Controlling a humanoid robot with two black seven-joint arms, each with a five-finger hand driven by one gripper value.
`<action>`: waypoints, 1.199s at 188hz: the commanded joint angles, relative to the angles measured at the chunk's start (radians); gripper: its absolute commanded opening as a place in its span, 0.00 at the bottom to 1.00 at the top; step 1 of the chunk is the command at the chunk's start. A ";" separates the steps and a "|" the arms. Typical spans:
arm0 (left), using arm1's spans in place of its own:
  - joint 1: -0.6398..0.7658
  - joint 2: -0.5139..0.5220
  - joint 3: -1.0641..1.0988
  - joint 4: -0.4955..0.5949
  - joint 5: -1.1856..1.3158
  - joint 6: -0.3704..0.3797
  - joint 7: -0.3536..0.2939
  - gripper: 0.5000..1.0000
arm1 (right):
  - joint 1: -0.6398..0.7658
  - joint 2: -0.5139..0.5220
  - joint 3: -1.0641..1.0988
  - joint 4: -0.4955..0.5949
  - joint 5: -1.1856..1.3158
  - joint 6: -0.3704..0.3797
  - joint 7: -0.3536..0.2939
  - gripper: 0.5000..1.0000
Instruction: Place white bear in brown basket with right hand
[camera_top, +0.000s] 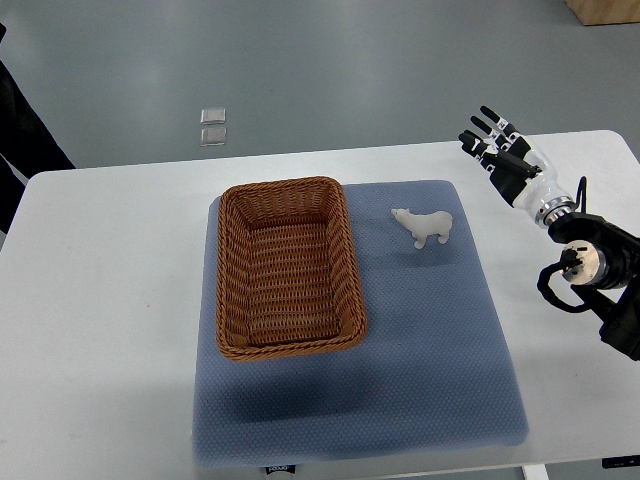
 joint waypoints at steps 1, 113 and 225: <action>0.000 0.000 -0.001 0.003 -0.001 0.000 0.001 1.00 | -0.001 0.002 0.000 0.000 0.000 0.001 0.000 0.85; 0.000 0.000 -0.001 0.003 -0.001 0.002 -0.001 1.00 | 0.008 -0.006 0.000 -0.002 -0.012 -0.001 -0.003 0.85; 0.000 0.000 -0.001 0.003 -0.001 0.002 -0.001 1.00 | 0.019 -0.020 -0.006 -0.003 -0.017 0.001 -0.003 0.85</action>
